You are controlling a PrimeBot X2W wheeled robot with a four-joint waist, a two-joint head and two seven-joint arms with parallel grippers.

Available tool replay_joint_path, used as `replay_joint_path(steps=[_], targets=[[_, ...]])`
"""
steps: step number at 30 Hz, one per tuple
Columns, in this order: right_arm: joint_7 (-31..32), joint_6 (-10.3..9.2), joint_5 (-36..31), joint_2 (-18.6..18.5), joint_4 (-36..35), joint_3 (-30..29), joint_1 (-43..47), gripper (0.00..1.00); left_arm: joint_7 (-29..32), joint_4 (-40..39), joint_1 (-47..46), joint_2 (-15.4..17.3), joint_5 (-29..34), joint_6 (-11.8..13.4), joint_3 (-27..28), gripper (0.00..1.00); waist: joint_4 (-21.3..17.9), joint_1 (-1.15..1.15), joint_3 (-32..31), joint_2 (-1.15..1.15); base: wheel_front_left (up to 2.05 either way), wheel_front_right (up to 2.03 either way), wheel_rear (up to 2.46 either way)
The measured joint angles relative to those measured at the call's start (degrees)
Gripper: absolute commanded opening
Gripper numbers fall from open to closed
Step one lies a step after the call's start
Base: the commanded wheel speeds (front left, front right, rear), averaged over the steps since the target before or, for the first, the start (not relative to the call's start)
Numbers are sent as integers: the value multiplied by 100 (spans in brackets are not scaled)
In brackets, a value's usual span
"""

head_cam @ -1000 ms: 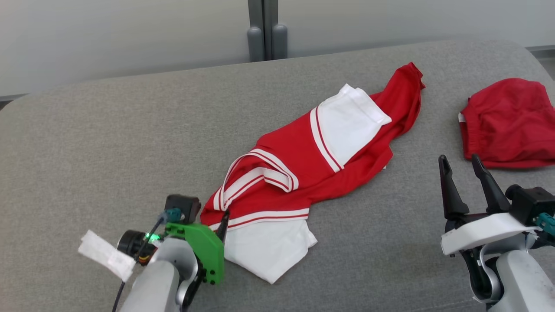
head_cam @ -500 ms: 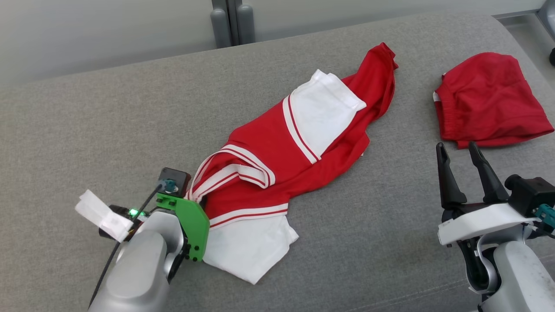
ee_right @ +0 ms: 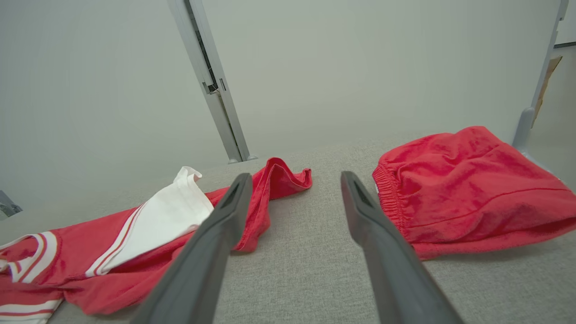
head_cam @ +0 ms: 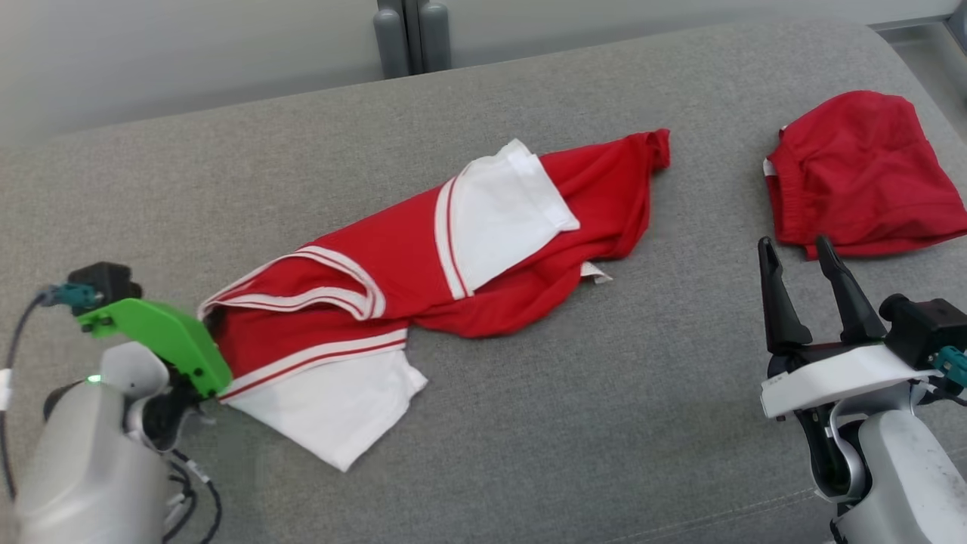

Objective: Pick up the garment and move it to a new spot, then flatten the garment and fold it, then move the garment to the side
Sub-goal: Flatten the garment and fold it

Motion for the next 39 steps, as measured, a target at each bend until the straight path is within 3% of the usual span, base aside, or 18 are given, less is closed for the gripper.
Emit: replay_joint_path(steps=[5, 6, 7, 11, 16, 21, 25, 31, 35, 39], targets=[[0, 0, 18, -16, -16, 11, -48, 100, 168, 253, -112, 560, -244, -1, 205, 0, -80, 0, 80, 0, 0, 0, 0], [0, 0, 19, -18, -14, 2, -51, 100, 132, 294, -124, 612, -245, -1, 223, 26, -91, 0, 92, 0, 0, 0, 0], [0, 0, 19, -18, -3, -5, -52, 100, 90, 328, -141, 647, -252, -1, 236, 100, -103, 0, 104, 0, 0, 0, 0], [0, 0, 20, 0, 46, 7, -49, 100, -170, 300, -160, 778, -231, -1, 56, 100, -97, 0, 82, 0, 0, 0, 0], [0, 0, 27, 38, 104, 55, 18, 100, -943, -247, -47, 920, -101, -1, -253, 100, -17, 0, -27, 0, 0, 0, 0], [0, 0, 40, 40, 154, 58, 159, 100, -2476, -1374, 551, 946, 355, 124, -365, 100, 134, 0, -166, 0, 0, 0, 0], [1, 0, 45, 36, 185, 69, 261, 100, -3295, -2204, 1278, 616, 701, 457, -495, 100, 294, 0, -266, 0, 0, 0, 0], [1, 0, 45, 19, 211, 53, 372, 100, -3537, -3273, 2271, 96, 1194, 940, -578, 100, 519, 0, -420, 0, 0, 0, 0], [0, 0, 43, 7, 209, 75, 387, 100, -3559, -3724, 2850, -226, 1394, 1013, -372, 100, 627, 0, -520, 0, 0, 0, 0], [0, 0, 42, -8, 207, 104, 464, 100, -3557, -3779, 3189, -479, 1574, 854, -220, 100, 701, 0, -589, 0, 0, 0, 0]])
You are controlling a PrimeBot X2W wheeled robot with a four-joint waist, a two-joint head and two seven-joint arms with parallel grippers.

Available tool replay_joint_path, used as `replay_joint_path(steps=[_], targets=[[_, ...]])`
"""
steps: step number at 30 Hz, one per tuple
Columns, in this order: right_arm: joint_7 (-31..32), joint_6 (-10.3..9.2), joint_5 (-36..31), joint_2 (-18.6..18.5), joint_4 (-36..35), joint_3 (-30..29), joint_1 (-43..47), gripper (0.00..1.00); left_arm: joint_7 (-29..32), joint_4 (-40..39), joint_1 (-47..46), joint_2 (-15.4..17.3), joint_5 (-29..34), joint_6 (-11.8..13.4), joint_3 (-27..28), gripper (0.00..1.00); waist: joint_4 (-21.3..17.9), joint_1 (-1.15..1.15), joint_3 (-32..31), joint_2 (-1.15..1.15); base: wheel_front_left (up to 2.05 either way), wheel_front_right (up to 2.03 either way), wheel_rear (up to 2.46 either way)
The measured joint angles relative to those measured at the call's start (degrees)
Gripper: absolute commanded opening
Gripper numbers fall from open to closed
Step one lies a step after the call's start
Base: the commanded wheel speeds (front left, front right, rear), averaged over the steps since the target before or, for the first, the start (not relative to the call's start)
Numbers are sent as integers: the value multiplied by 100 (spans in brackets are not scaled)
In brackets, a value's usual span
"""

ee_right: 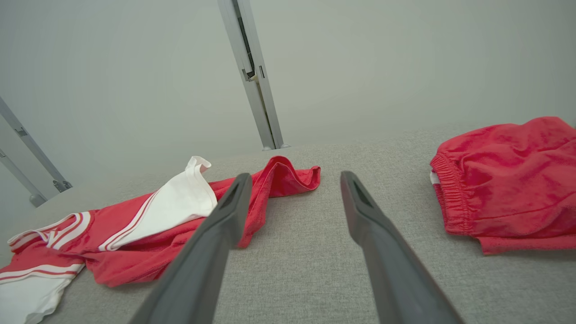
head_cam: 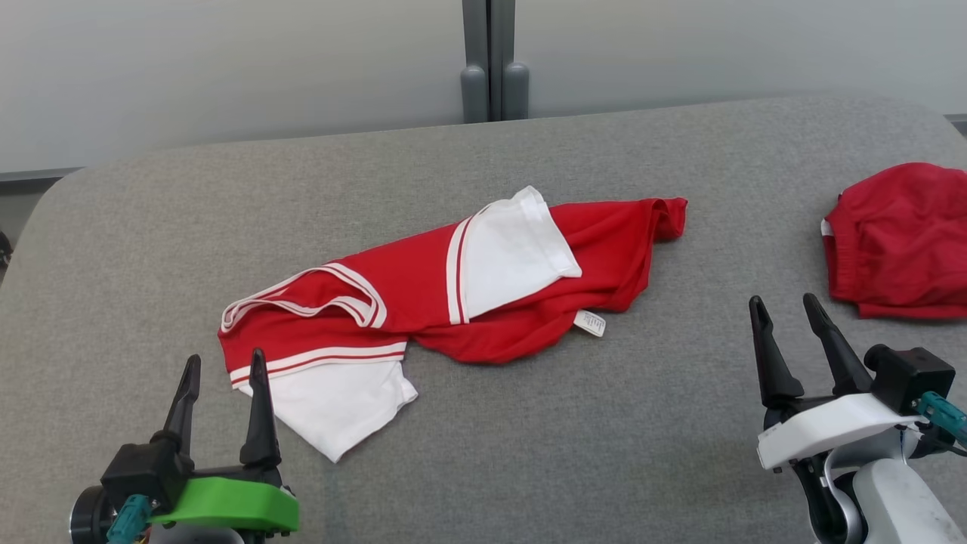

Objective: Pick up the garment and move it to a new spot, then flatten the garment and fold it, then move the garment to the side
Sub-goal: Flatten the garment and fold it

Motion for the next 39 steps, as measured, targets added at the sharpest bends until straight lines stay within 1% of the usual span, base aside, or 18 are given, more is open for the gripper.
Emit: replay_joint_path(steps=[4, 8, 10, 12, 16, 23, 27, 28, 29, 30, 31, 35, 37, 39], targets=[[0, 0, 1, -32, 51, 25, 28, 100, -1, 51, 34, -155, 118, -197, 107, 100, 91, 0, -28, 0, 0, 0, 0], [0, 0, 23, -54, 256, 191, -30, 100, -1, 129, 30, -241, 226, -327, 170, 100, 198, 0, -35, 0, 0, 0, 0], [36, 0, 79, -90, 592, 322, -264, 100, -1, 174, 20, -283, 316, -386, 163, 100, 264, 0, -18, 0, 0, 0, 0], [250, 0, 141, -114, 981, 449, -654, 100, -1, 223, -29, -322, 346, -443, 147, 100, 341, 0, 15, 0, 0, 0, 0], [688, 0, 223, -87, 1763, 506, -1429, 100, -1, 307, -173, -368, 400, -521, 79, 100, 519, 0, 101, 0, 0, 0, 0], [1624, 0, 201, 92, 3359, 323, -2512, 100, -2, 492, -306, -446, 403, -569, -1, 100, 942, 0, 261, 0, 0, 0, 0], [1809, 1, 107, 200, 4049, 170, -2862, 100, -1, 558, -307, -458, 401, -568, 26, 100, 1154, 0, 327, 0, 0, 0, 0], [1824, 0, 92, 210, 4167, 145, -2919, 98, -1, 567, -307, -459, 401, -568, 32, 100, 1188, 0, 338, 0, 0, 0, 0], [1853, 0, 52, 209, 4299, 133, -2966, 64, -2, 575, -307, -461, 401, -568, 33, 100, 1223, 0, 347, 0, 0, 0, 0], [1851, 0, 18, 211, 4401, 124, -2987, 40, -1, 579, -307, -464, 401, -567, 41, 100, 1249, 0, 353, 0, 0, 0, 0], [1831, 0, 3, 216, 4478, 114, -3000, 0, -1, 580, -305, -465, 399, -561, 55, 100, 1260, 0, 353, 0, 0, 0, 0], [1691, 0, -64, 166, 4598, 87, -3062, 0, -1, 610, -301, -466, 380, -561, 69, 100, 1214, 0, 336, 0, 0, 0, 0], [1682, 0, 75, 109, 4566, 44, -3108, 0, -2, 609, -304, -469, 335, -561, 12, 100, 1204, 0, 346, 0, 0, 0, 0], [1702, 0, 261, 59, 4376, 22, -3188, 0, -1, 609, -325, -475, 321, -561, -47, 100, 1231, 0, 364, 0, 0, 0, 0]])
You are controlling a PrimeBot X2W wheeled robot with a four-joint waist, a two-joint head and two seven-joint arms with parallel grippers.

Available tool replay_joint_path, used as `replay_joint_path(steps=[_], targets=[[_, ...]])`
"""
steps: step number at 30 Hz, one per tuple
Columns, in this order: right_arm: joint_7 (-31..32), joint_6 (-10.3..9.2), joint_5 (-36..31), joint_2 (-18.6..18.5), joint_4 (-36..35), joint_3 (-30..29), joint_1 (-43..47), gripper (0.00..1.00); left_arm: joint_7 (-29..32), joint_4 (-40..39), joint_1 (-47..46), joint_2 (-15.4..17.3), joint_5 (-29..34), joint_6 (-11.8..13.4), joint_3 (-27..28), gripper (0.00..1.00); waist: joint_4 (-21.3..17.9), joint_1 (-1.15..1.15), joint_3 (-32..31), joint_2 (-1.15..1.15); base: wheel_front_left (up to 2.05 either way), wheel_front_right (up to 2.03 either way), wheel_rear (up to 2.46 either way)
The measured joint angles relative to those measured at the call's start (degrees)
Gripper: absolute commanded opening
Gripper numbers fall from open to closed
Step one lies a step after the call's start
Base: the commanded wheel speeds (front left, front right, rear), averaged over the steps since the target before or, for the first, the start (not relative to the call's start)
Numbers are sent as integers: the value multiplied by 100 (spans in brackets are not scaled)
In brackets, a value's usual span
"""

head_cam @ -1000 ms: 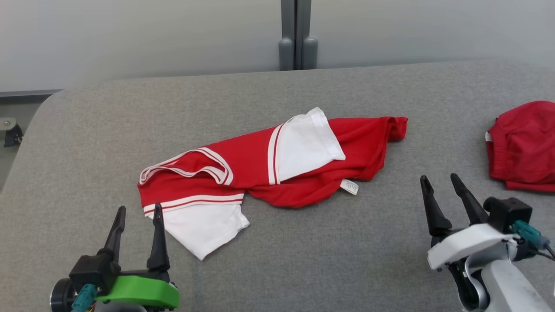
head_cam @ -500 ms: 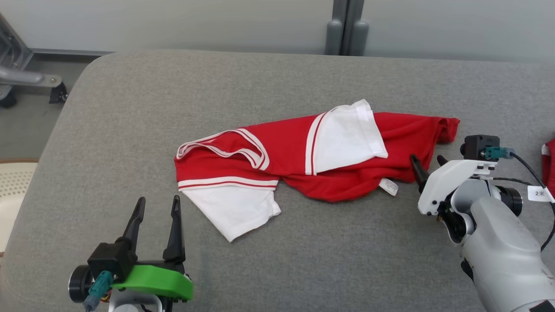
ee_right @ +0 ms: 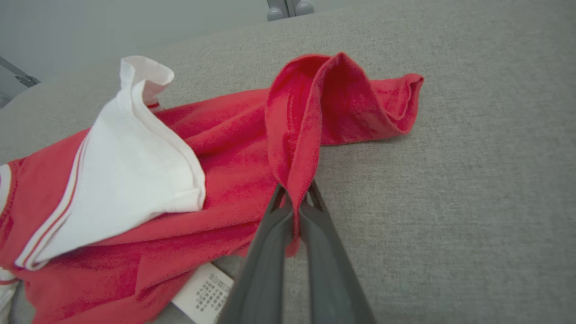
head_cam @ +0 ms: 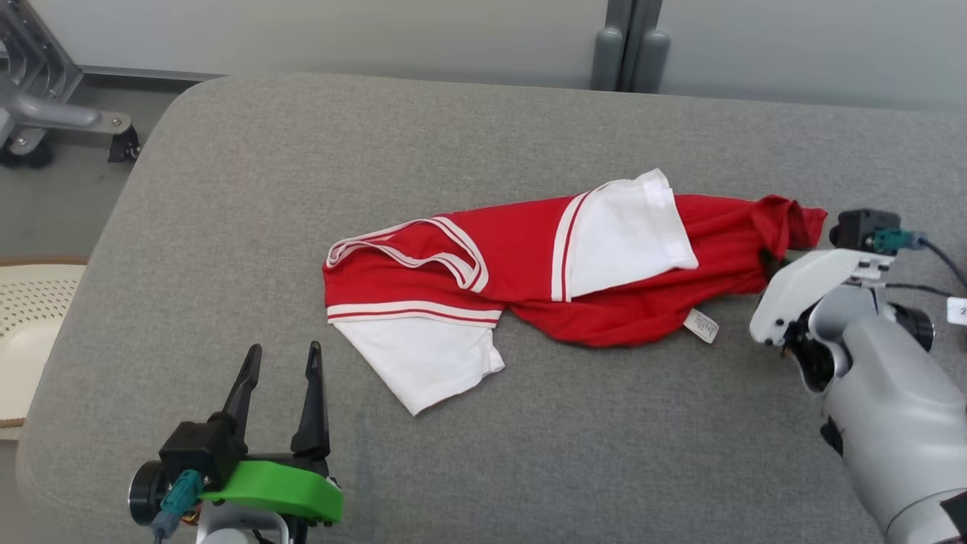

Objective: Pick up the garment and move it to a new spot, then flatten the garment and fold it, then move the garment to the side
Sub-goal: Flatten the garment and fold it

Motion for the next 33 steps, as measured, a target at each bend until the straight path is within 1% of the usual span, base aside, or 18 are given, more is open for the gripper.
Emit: replay_joint_path(steps=[3, 4, 6, 9, 11, 13, 15, 18, 20, 22, 24, 25, 26, 27, 30, 33], targets=[[112, 0, 322, -172, -619, 59, -82, 0, 0, 4, -32, -2, -25, 27, -29, 100, 89, 0, 29, 0, 0, 0, 0], [216, 0, 479, -243, -927, 113, -70, 0, -1, 18, -29, -2, -36, 43, -20, 100, 123, 0, 37, 0, 0, 0, 0], [486, 0, 873, -364, -1659, 218, 72, 0, -1, 44, -3, -2, -40, 54, 9, 100, 176, 0, 38, 0, 0, 0, 0], [936, 0, 1403, -622, -2778, 259, 526, 0, -1, 60, 66, -1, -67, 74, 26, 100, 200, 0, -5, 0, 0, 0, 0], [1203, -3, 1716, -721, -3365, 207, 734, 0, -1, 66, 66, -1, -103, 75, 24, 100, 205, 0, -26, 0, 0, 0, 0], [1506, -3, 1797, -764, -3771, 225, 832, 0, -1, 80, 59, -1, -147, 75, -36, 100, 219, 0, -22, 0, 0, 0, 0], [1791, -4, 1924, -751, -3921, 196, 841, 0, 0, 99, 9, 0, -194, 75, -152, 100, 254, 0, 9, 0, 0, 0, 0], [2036, -4, 1978, -622, -3783, 264, 567, 0, -1, 107, -149, -3, -282, 77, -323, 100, 352, 0, 79, 0, 0, 0, 0], [2075, -4, 1946, -504, -3490, 376, 252, 0, -1, 146, -188, -5, -332, 101, -392, 100, 448, 0, 138, 0, 0, 0, 0], [2049, -4, 1834, -364, -3016, 582, -63, 0, 0, 194, -214, -2, -389, 144, -470, 100, 569, 0, 216, 0, 0, 0, 0], [1882, -3, 1737, -216, -2535, 768, -288, 0, -1, 222, -271, -3, -432, 151, -532, 100, 677, 0, 285, 0, 0, 0, 0], [1735, -3, 1672, -144, -2267, 886, -407, 21, 0, 236, -299, -3, -456, 153, -553, 100, 736, 0, 324, 0, 0, 0, 0], [1600, -4, 1662, -83, -2065, 954, -494, 55, -1, 248, -313, -3, -476, 161, -561, 100, 780, 0, 353, 0, 0, 0, 0], [1410, -3, 1648, -22, -1827, 1063, -591, 100, 0, 272, -327, -3, -499, 183, -573, 100, 832, 0, 390, 0, 0, 0, 0], [910, -4, 1611, 81, -1338, 1403, -738, 100, -1, 337, -364, -2, -513, 198, -595, 100, 930, 0, 484, 0, 0, 0, 0], [501, -3, 1668, 83, -1237, 1856, -745, 100, 0, 364, -391, -4, -505, 215, -542, 100, 932, 0, 509, 0, 0, 0, 0]])
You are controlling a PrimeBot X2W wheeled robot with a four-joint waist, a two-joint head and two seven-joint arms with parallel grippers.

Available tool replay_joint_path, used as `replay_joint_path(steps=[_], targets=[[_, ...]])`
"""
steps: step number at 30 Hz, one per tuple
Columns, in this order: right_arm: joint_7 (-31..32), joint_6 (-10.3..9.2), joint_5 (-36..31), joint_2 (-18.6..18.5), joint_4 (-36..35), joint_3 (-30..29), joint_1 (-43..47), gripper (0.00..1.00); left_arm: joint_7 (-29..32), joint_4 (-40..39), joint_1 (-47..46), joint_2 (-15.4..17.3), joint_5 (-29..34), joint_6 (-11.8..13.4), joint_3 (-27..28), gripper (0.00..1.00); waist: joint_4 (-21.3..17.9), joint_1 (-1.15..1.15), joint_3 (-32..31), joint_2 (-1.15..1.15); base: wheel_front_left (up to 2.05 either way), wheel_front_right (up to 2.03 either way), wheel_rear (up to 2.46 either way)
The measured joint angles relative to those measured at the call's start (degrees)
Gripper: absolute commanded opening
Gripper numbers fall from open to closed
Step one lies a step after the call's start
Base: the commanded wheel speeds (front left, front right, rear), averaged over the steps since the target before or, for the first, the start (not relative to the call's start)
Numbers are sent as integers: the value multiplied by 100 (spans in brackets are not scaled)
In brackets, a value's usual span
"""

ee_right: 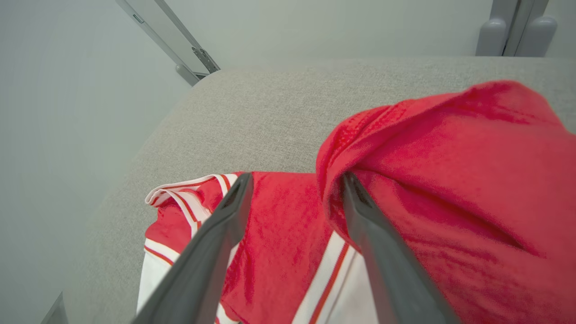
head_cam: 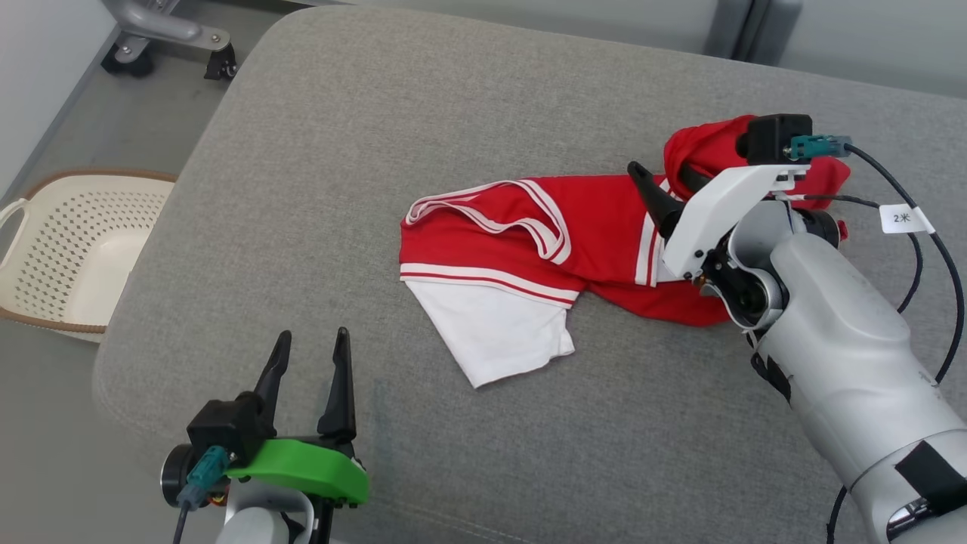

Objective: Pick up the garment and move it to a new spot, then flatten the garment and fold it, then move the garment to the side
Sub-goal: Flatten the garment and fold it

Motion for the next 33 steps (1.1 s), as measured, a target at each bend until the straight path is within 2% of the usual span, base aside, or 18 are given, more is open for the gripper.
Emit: replay_joint_path(steps=[4, 9, 12, 16, 23, 27, 33], targets=[[-722, 0, 277, -320, -233, 350, -43, 100, 0, 19, 8, 0, 92, -20, 86, 100, -126, 0, -25, 0, 0, 0, 0], [-1557, 0, 463, -1060, -639, 642, 60, 100, -1, 2, 15, 0, 165, -51, 136, 100, -402, 0, -149, 0, 0, 0, 0], [-1788, 0, 500, -1524, -708, 787, 259, 100, 0, -3, 25, -1, 174, -55, 151, 100, -537, 0, -224, 0, 0, 0, 0], [-1750, -1, 439, -1993, -631, 1112, 579, 100, -1, -13, 48, -1, 191, -74, 151, 100, -633, 0, -288, 0, 0, 0, 0], [-1340, 3, 366, -2434, -603, 1895, 755, 100, 0, -33, 44, 0, 187, -78, 93, 100, -539, 0, -152, 0, 0, 0, 0], [-1106, 3, 363, -2520, -459, 2334, 639, 100, 0, -36, 35, 0, 171, -73, 69, 100, -441, 0, -35, 0, 0, 0, 0], [-1100, 3, 428, -2503, -172, 2805, 290, 100, -1, -38, -24, 0, 172, -70, 44, 100, -309, 0, 128, 0, 0, 0, 0]])
